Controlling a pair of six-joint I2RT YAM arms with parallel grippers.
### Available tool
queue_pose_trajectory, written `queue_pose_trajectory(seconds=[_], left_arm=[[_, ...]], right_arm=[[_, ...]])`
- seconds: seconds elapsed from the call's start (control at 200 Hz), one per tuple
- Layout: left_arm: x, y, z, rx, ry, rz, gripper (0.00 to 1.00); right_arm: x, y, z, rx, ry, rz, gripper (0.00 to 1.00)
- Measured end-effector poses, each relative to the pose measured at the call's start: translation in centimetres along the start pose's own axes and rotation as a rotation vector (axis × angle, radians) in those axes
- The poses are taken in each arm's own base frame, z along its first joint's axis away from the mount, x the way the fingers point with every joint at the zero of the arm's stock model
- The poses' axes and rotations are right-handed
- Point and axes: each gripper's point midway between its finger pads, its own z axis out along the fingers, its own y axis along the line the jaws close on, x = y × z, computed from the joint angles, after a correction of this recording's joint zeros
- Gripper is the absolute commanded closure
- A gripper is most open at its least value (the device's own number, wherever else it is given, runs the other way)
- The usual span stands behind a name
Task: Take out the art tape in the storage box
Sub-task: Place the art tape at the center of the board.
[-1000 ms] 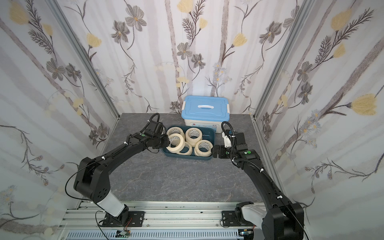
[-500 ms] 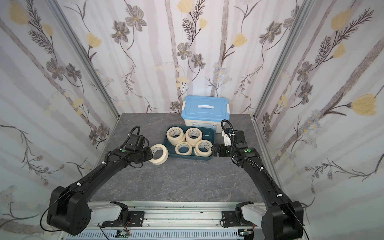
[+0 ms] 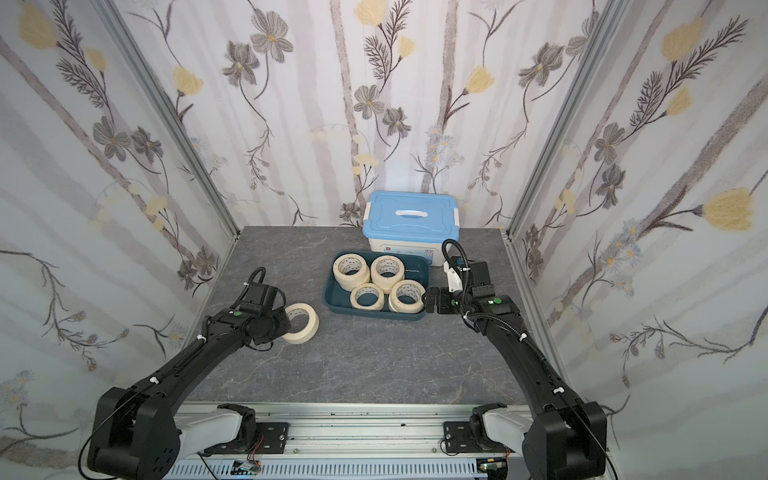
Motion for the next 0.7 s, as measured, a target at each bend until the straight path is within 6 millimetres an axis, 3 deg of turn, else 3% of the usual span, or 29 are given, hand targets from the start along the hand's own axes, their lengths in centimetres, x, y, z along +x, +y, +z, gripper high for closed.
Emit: queue_pose_trajectory(seconds=[0.699], left_arm=[[0.3,1.1,4.5,-0.079,0.028,-0.001,0.92]], right_arm=[[0.0,-0.1,-0.4,0.010,-0.010,-0.009,0.00]])
